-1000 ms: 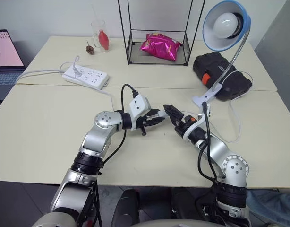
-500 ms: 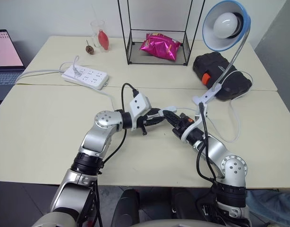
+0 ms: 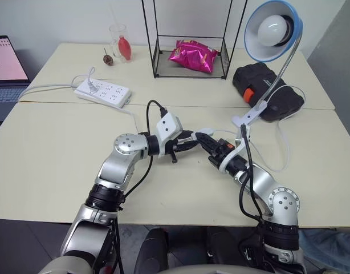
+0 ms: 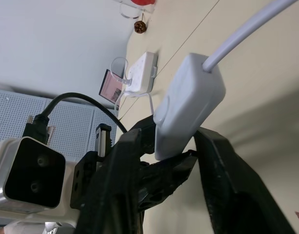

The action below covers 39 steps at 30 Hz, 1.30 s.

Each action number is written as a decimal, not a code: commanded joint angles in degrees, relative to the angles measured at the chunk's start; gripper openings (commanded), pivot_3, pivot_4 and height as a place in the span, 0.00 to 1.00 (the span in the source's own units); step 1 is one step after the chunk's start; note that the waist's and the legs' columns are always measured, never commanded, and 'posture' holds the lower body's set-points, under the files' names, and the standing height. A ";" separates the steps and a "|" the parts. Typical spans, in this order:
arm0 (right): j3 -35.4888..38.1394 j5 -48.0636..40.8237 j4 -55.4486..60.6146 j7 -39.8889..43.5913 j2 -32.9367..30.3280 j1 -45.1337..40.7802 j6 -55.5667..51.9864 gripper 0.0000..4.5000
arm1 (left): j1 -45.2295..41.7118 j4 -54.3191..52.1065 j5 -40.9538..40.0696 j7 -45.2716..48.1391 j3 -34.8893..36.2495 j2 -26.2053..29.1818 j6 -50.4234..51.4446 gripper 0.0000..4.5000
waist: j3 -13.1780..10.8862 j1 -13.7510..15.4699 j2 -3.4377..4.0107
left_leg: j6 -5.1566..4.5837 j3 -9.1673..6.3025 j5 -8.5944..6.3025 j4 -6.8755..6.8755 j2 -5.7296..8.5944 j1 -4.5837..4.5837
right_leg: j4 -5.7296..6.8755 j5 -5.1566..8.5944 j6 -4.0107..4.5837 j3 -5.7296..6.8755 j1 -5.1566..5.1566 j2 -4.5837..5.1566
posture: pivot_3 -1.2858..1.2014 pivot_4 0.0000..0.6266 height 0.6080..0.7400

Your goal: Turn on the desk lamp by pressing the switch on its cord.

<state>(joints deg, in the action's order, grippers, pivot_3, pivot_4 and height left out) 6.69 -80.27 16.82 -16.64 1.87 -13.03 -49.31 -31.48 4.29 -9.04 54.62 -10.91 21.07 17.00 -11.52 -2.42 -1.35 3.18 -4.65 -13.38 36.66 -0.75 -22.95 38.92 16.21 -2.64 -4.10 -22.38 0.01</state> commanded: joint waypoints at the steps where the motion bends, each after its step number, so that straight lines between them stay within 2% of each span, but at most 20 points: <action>1: -0.31 -3.55 2.63 0.09 -0.16 0.08 0.36 0.60 | -0.40 -2.71 -0.82 -0.44 -0.01 -0.14 -0.34 0.24 | 0.00 0.00 0.00 | 0.00 0.00 0.00 0.00 0.00 0.00 | 0.00 0.00 0.00 0.00 0.00 0.00 | 0.52 0.24 1.00; 24: -0.35 -2.65 0.09 -1.50 0.91 -0.31 4.76 0.61 | -0.18 -2.98 -1.12 -0.14 -0.14 -0.06 0.03 0.24 | 0.00 0.00 0.00 | 0.00 0.00 0.00 -0.11 0.00 0.00 | -0.04 0.03 0.02 0.00 -0.04 0.00 | 0.52 0.24 1.00; 29: -0.54 -2.40 -0.06 -2.01 1.05 0.08 4.70 0.38 | -0.06 -3.36 -1.19 -0.02 -0.18 0.04 0.23 0.24 | 0.00 0.00 0.00 | 0.00 0.00 0.00 -0.16 0.00 -0.01 | -0.04 0.03 0.03 0.00 -0.06 0.00 | 0.52 0.24 1.00; 30: -0.47 -2.46 -0.09 -2.12 1.16 0.12 4.82 0.37 | 0.01 -3.50 -1.20 -0.02 -0.18 0.06 0.29 0.24 | 0.00 0.00 0.00 | 0.00 0.01 0.00 -0.16 0.00 -0.01 | -0.05 0.03 0.03 0.00 -0.06 0.00 | 0.52 0.24 1.00; 31: -0.38 -2.51 -0.12 -2.19 1.27 0.10 4.97 0.28 | 0.07 -3.58 -1.20 -0.03 -0.18 0.08 0.31 0.24 | 0.00 0.00 0.00 | 0.00 0.01 0.00 -0.18 0.00 -0.01 | -0.05 0.04 0.04 0.00 -0.08 0.00 | 0.52 0.24 1.00; 32: -0.30 -2.60 -0.13 -2.23 1.36 0.06 5.09 0.28 | 0.12 -3.66 -1.18 -0.03 -0.18 0.10 0.35 0.24 | 0.00 0.00 0.00 | 0.00 0.01 0.00 -0.21 0.00 -0.01 | -0.05 0.04 0.05 0.00 -0.09 0.00 | 0.52 0.24 1.00; 33: -0.27 -2.65 -0.14 -2.16 1.41 0.00 5.15 0.21 | 0.16 -3.71 -1.16 -0.04 -0.18 0.13 0.39 0.24 | 0.00 -0.02 0.00 | 0.00 0.02 0.00 -0.25 0.00 -0.02 | -0.05 0.04 0.05 -0.02 -0.14 0.00 | 0.52 0.24 1.00; 35: -0.25 -2.74 -0.11 -2.05 1.47 -0.05 5.14 0.12 | 0.23 -3.81 -1.14 -0.04 -0.19 0.17 0.45 0.24 | 0.00 -0.03 0.00 | 0.00 0.02 0.00 -0.28 -0.01 -0.04 | -0.04 0.05 0.06 -0.01 -0.19 0.00 | 0.52 0.24 1.00; 39: -0.27 -2.95 -0.03 -1.94 1.52 -0.10 5.10 0.10 | 0.38 -4.16 -1.14 -0.15 -0.20 0.20 0.74 0.24 | 0.00 -0.03 0.00 | 0.00 0.04 0.00 -0.30 -0.01 -0.09 | -0.03 0.04 0.07 -0.02 -0.26 0.00 | 0.52 0.24 1.00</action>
<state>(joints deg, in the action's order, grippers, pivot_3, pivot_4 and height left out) 6.57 -82.22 15.59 -18.90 2.98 -12.70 -45.14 -31.08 3.21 -9.05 54.47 -10.97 21.22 18.21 -11.52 -2.44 -1.35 3.18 -4.60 -13.38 36.34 -0.76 -23.04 38.88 16.25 -2.57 -4.12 -22.64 0.01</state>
